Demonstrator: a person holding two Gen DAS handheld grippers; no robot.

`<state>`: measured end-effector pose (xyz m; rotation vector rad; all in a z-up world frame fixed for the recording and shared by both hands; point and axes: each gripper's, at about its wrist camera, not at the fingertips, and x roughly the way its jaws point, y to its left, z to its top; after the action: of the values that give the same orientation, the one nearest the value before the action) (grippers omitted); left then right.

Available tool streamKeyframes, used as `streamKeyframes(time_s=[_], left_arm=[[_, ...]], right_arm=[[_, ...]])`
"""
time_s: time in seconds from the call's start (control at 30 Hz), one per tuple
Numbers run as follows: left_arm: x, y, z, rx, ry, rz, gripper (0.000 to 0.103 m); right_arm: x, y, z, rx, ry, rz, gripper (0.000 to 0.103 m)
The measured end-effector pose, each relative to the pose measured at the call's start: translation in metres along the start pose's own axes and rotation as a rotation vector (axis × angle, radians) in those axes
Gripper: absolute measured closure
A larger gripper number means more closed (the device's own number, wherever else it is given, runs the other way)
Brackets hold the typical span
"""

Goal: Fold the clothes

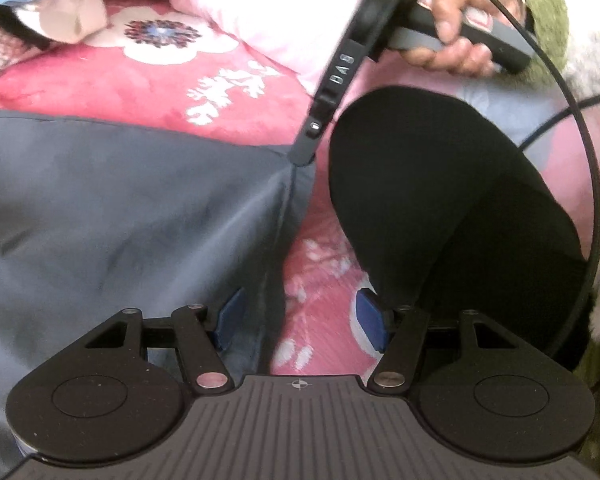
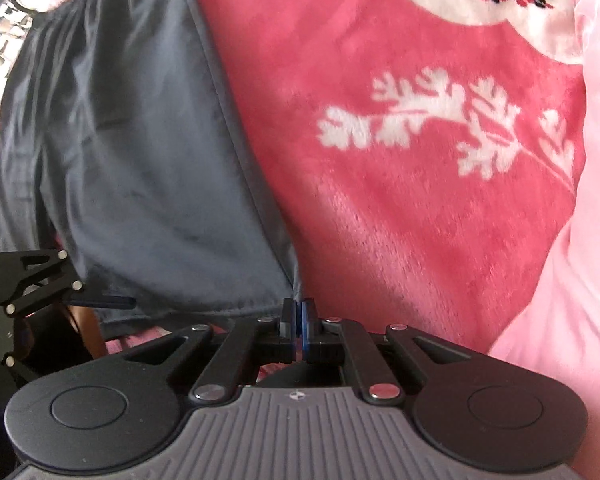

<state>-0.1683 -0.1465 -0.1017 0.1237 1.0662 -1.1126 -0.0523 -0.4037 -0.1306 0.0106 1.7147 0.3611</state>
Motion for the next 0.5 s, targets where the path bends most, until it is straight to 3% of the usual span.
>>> streamKeyframes(time_s=[0.1, 0.17, 0.27, 0.37, 0.5], left_arm=[[-0.005, 0.002, -0.005, -0.01, -0.007, -0.002, 0.042], [-0.018, 0.009, -0.01, -0.04, -0.04, 0.02, 0.042], [-0.051, 0.03, -0.023, -0.136, -0.114, 0.061, 0.042], [-0.09, 0.064, -0.045, -0.309, -0.172, 0.084, 0.042], [-0.126, 0.099, -0.078, -0.547, -0.195, 0.066, 0.042]], right_arm=[[-0.006, 0.004, 0.002, -0.003, -0.004, -0.047, 0.089], [-0.019, 0.007, -0.001, -0.007, -0.05, -0.058, 0.069], [-0.046, 0.024, -0.014, -0.077, -0.193, -0.058, 0.068], [-0.061, 0.055, -0.041, -0.201, -0.314, 0.037, 0.068], [-0.043, 0.11, -0.079, -0.474, -0.334, 0.118, 0.068]])
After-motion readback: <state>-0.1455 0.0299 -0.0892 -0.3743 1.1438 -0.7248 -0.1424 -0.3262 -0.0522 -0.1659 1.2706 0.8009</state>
